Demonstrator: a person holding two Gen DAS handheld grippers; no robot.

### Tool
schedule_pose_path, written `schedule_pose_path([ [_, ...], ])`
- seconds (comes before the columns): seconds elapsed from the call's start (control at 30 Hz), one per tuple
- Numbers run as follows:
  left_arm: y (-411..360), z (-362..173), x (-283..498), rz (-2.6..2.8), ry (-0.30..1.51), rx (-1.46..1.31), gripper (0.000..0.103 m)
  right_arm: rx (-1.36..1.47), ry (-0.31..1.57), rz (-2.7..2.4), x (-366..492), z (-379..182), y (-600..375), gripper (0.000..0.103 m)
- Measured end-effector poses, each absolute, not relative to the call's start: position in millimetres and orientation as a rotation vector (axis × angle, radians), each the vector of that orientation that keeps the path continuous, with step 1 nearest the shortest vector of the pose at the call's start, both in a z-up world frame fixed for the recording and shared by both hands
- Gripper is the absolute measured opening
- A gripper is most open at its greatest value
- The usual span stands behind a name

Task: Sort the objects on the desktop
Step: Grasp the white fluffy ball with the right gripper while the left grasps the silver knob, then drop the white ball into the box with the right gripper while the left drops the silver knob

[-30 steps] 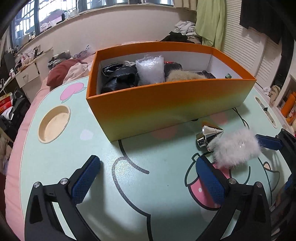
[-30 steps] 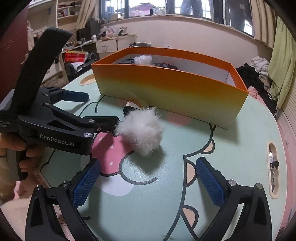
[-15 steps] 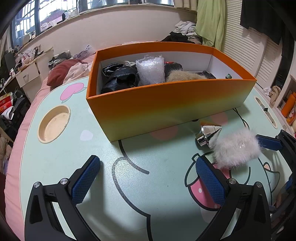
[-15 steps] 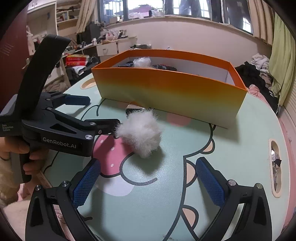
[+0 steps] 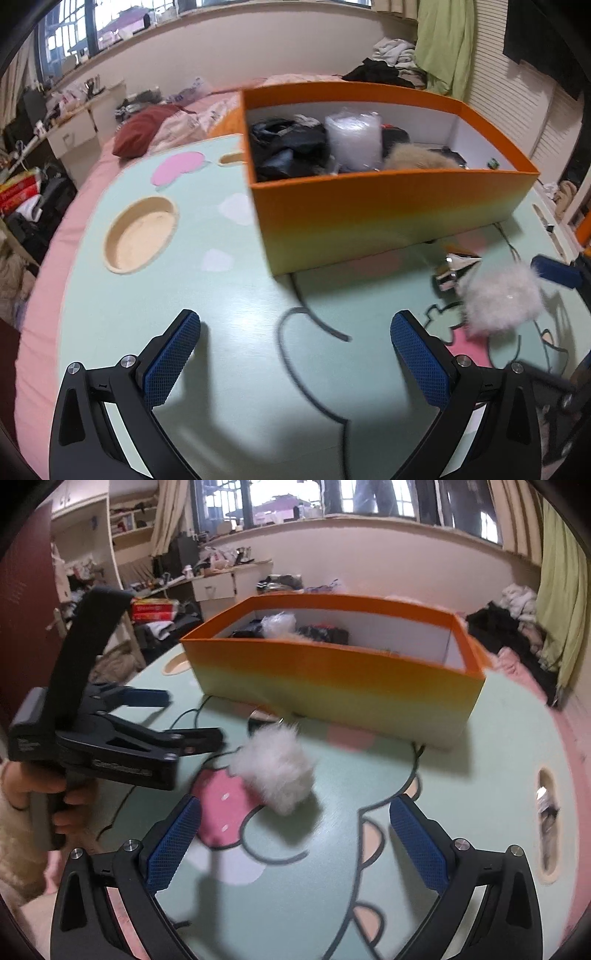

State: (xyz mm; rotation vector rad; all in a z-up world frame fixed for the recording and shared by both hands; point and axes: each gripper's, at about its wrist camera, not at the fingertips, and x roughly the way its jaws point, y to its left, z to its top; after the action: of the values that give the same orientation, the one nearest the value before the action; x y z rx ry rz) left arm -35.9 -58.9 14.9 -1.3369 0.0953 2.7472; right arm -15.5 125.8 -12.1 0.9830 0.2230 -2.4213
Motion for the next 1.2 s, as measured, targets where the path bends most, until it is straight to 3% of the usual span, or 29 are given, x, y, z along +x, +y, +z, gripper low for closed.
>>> schedule_pose_path([
  [0.07,-62,19,-34,2.765,0.114,-1.310,0.103,1.001,0.201,-2.393,-23,-13,122,0.098],
  [0.2,-61,27,-29,2.739,0.138,-1.253,0.103,1.026,0.201,-2.344,-32,-17,110,0.067],
  [0.23,-60,28,-28,2.737,0.150,-1.246,0.103,1.022,0.207,-2.340,-32,-17,109,0.057],
  [0.27,-57,29,-26,2.731,0.162,-1.237,0.103,1.017,0.204,-2.339,-32,-18,109,0.035],
  [0.3,-56,30,-25,2.720,0.163,-1.227,0.103,1.015,0.189,-2.334,-32,-18,111,0.025],
  [0.5,-36,30,-25,2.601,0.006,-1.165,0.098,1.023,-0.025,-2.286,-27,-18,150,0.023],
  [0.57,-22,27,-27,2.559,-0.028,-1.153,0.081,1.008,-0.054,-2.326,-26,-13,165,0.023],
  [0.7,-1,24,-42,2.534,-0.048,-1.140,0.060,0.978,-0.127,-2.369,-26,0,190,0.023],
  [0.77,9,20,-48,2.503,-0.059,-1.153,0.030,0.963,-0.148,-2.381,-26,5,196,0.023],
  [0.97,6,26,-41,2.510,-0.084,-1.090,0.030,0.946,-0.172,-2.395,-27,12,206,0.023],
  [1.2,-25,98,-13,2.602,-0.109,-0.829,0.030,0.874,-0.195,-2.404,-31,34,210,0.023],
])
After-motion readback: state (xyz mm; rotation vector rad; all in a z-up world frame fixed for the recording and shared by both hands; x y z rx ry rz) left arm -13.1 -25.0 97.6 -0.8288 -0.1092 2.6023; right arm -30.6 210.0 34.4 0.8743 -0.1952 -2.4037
